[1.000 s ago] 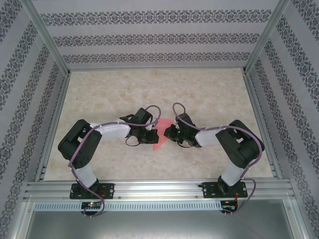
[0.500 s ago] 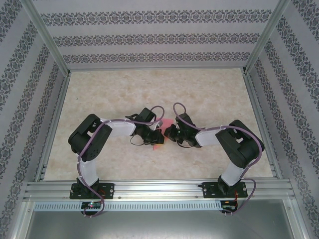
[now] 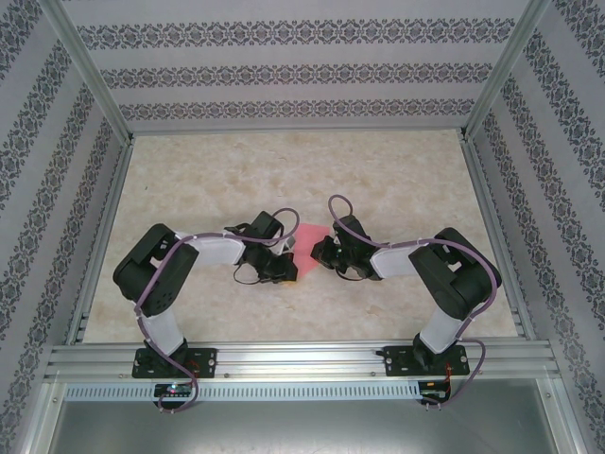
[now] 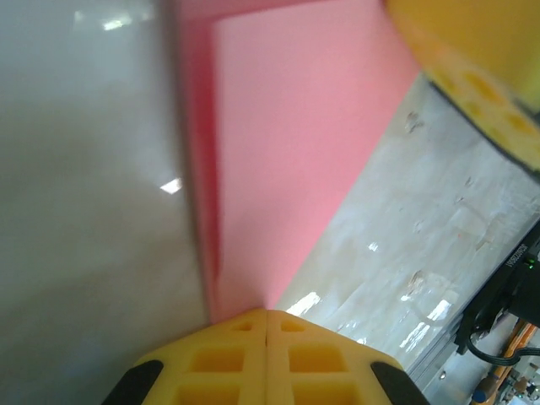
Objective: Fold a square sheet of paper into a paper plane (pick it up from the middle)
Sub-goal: Third fold the triangle at the center of the table.
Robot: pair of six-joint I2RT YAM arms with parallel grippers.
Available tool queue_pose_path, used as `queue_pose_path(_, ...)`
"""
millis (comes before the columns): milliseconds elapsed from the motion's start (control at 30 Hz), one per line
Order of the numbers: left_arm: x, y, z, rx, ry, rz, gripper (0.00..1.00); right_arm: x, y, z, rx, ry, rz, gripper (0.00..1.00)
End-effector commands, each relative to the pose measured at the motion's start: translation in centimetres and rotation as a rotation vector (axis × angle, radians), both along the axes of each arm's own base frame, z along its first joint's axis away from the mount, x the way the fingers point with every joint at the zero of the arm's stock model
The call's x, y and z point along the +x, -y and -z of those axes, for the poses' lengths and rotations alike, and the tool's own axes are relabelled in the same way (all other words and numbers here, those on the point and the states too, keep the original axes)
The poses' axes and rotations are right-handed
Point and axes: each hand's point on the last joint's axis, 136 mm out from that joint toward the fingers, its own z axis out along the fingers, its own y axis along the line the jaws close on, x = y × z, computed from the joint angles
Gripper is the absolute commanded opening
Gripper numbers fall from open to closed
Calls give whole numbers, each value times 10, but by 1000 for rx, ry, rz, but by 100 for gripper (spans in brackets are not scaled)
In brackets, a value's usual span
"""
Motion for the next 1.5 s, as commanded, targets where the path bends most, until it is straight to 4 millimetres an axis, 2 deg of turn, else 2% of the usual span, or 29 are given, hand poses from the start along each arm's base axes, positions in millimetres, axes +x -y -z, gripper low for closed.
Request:
queue_pose_path(0, -10, -17, -4, 21, -20, -3, 8, -14, 17, 27, -105, -68, 21, 9)
queue_pose_path(133, -7, -21, -22, -9, 17, -24, 8, -12, 14, 23, -96, -61, 16, 10)
queue_pose_path(233, 4, -18, -43, -39, 74, -42, 9, -8, 8, 12, -72, -42, 7, 11)
queue_pose_path(333, 22, -12, -60, -53, 136, -54, 10, 0, -1, -9, -31, -1, -6, 14)
queue_pose_path(433, 43, -1, -71, -71, 183, -52, 10, 9, -8, -39, -5, 56, -20, 16)
queue_pose_path(500, 56, 6, -70, -72, 194, -51, 10, 13, -8, -56, -18, 89, -25, 19)
queue_pose_path(600, 63, 21, -67, -123, 169, -29, 11, 16, 5, -69, -51, 118, 12, 25)
queue_pose_path(700, 66, 19, -55, -81, 159, -35, 11, 11, 30, -67, -116, 114, 83, 33)
queue_pose_path(800, 65, 17, -47, -65, 155, -29, 11, 1, 42, -63, -109, 115, 110, 43)
queue_pose_path(867, 64, 16, -43, -61, 151, -23, 11, -7, 46, -57, -109, 99, 104, 44)
queue_pose_path(1033, 65, 11, -27, -11, 145, -25, 10, -15, 42, -46, -71, 75, 84, 45)
queue_pose_path(1467, 69, 1, -6, 66, 150, -32, 7, -6, 23, -31, -30, 38, 58, 45)
